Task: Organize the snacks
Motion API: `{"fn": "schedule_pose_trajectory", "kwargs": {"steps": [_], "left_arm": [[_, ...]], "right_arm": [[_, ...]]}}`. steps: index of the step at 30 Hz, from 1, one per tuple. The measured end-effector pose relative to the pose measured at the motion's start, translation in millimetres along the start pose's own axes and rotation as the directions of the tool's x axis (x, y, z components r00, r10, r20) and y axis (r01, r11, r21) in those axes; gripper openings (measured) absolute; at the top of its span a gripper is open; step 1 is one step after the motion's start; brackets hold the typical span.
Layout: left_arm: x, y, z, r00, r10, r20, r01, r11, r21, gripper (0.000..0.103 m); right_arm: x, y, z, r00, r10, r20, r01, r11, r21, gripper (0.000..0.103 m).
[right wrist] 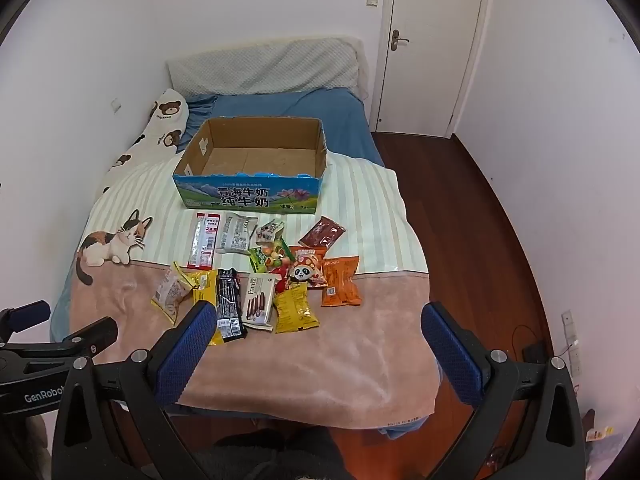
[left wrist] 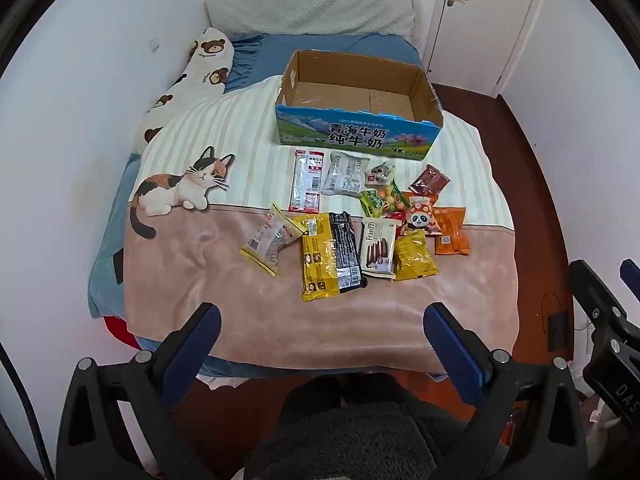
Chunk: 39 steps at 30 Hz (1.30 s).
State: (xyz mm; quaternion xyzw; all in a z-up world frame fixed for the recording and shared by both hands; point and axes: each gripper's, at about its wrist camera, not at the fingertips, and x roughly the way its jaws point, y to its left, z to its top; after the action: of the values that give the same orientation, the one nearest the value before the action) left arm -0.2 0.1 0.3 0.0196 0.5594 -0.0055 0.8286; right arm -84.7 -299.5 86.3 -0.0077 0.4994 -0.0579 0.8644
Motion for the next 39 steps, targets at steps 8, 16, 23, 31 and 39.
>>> {"fn": "schedule_pose_trajectory", "kwargs": {"steps": [8, 16, 23, 31, 39], "left_arm": [[-0.2, 0.1, -0.3, 1.0, -0.007, 0.004, 0.007, 1.0, 0.004, 0.103], [0.3, -7.9, -0.7, 1.0, -0.002, 0.007, 0.002, 1.0, 0.012, 0.103], [-3.5, -6.2, 8.7, 1.0, -0.009, 0.006, 0.009, 1.0, 0.005, 0.103], [-2.8, -4.0, 11.1, 1.0, -0.01, 0.007, 0.009, 1.0, 0.005, 0.103], [2.9, -5.1, 12.9, 1.0, -0.011, -0.001, 0.011, 1.0, 0.001, 0.103]], "right_arm": [[3.7, 3.6, -1.8, 1.0, -0.006, -0.019, 0.006, 1.0, -0.009, 0.103], [7.8, -0.2, 0.8, 0.999, 0.0, -0.037, 0.0, 1.0, -0.001, 0.103], [6.1, -3.0, 3.8, 0.999, 0.003, -0.041, -0.002, 1.0, 0.012, 0.103], [9.3, -3.3, 5.1, 0.999, 0.006, -0.044, -0.006, 1.0, 0.016, 0.103], [12.6, -0.1, 8.3, 0.999, 0.002, -0.052, -0.002, 1.0, 0.01, 0.103]]}}
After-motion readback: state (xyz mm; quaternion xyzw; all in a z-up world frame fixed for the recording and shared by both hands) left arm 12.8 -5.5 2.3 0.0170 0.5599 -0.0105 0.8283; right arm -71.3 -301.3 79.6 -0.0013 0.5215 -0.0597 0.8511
